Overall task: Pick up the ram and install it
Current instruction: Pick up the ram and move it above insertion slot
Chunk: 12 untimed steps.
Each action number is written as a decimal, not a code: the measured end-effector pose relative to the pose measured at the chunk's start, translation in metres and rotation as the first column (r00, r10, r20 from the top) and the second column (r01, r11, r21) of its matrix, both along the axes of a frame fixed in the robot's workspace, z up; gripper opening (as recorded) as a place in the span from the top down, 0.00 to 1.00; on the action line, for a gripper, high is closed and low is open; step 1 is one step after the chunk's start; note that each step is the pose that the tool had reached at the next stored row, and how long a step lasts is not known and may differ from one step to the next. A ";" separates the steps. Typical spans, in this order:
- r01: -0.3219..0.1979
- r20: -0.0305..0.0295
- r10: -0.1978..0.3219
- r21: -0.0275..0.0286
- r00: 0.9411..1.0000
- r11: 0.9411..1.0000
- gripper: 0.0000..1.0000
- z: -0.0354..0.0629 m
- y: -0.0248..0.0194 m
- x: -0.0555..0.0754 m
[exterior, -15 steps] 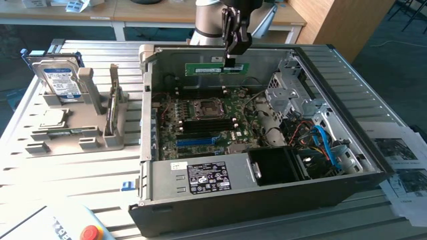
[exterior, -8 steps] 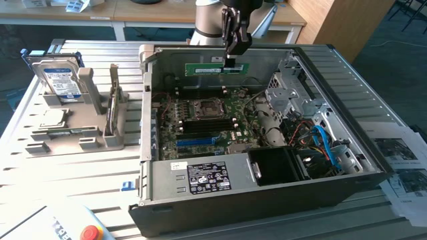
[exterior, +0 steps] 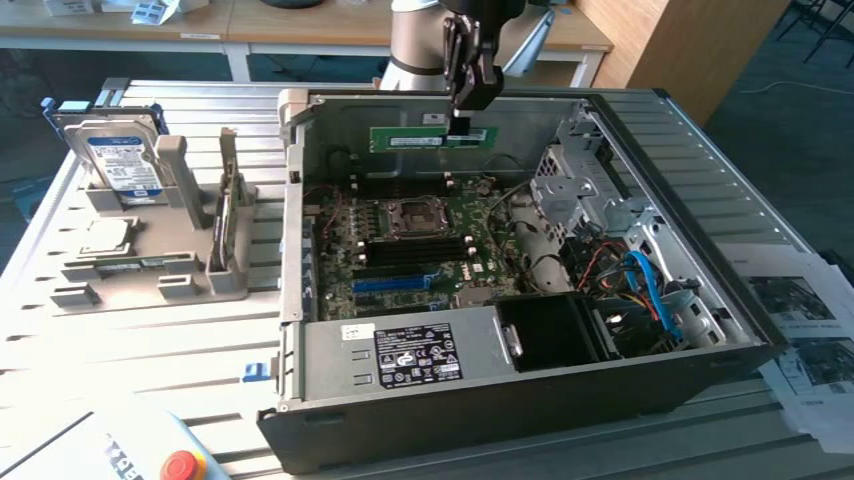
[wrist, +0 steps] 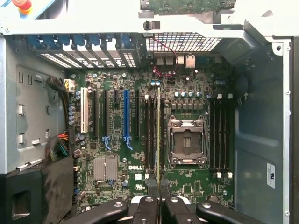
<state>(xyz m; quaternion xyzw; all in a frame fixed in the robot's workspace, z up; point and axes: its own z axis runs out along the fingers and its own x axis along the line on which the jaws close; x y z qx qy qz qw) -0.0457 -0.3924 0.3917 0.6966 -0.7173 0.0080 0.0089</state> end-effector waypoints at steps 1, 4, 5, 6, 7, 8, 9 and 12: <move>0.000 -0.003 0.000 0.000 1.000 1.000 0.88 -0.0003 0.0000 0.000; 0.000 -0.022 0.000 0.000 1.000 1.000 0.88 -0.0012 0.0000 0.000; 0.000 -0.024 0.000 0.000 1.000 1.000 0.88 -0.0011 0.0000 0.000; 0.000 -0.024 0.000 0.000 1.000 1.000 0.88 -0.0011 0.0000 0.000; 0.000 -0.024 0.000 0.000 1.000 1.000 0.88 -0.0011 0.0000 0.000; 0.000 -0.024 0.000 0.000 1.000 1.000 0.88 -0.0011 0.0000 0.000; 0.000 -0.024 0.000 0.000 1.000 1.000 0.88 -0.0012 0.0000 0.000; 0.000 -0.024 0.000 0.002 1.000 1.000 0.88 -0.0028 0.0000 0.000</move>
